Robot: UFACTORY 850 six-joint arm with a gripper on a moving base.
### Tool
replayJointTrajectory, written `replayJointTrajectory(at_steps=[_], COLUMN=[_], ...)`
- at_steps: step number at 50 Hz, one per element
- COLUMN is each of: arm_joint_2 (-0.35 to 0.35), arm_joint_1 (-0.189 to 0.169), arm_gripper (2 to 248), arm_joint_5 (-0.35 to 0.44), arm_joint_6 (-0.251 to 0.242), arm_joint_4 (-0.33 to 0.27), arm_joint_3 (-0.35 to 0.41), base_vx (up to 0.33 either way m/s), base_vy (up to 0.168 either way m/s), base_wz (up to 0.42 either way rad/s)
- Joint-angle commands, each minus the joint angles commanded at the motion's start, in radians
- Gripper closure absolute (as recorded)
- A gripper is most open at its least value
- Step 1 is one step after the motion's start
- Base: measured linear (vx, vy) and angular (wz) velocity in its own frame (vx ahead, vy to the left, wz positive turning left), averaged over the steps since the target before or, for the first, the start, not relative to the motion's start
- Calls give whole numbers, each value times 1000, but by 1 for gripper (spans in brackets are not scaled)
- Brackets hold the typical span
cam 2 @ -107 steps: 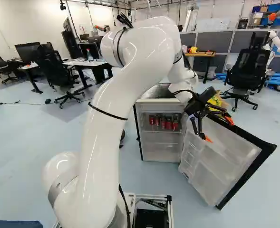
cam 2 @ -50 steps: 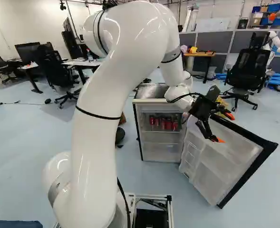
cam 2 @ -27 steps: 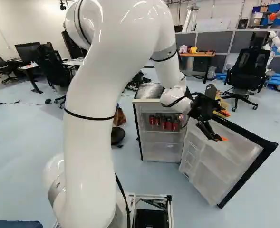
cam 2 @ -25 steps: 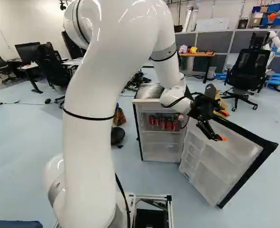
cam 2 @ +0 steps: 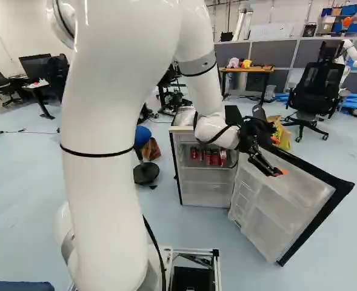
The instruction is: Grab a drink from the fridge
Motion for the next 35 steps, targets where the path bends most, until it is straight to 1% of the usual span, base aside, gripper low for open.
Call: replayJointTrajectory(at_steps=[23, 35], arm_joint_2=[117, 161], arm_joint_1=[14, 14], arm_gripper=[3, 3], arm_joint_5=[-46, -92], arm_joint_6=[0, 0], arm_joint_4=[-242, -369], arm_joint_3=[145, 197], base_vx=[0, 0], base_vy=[0, 0], base_wz=[0, 0])
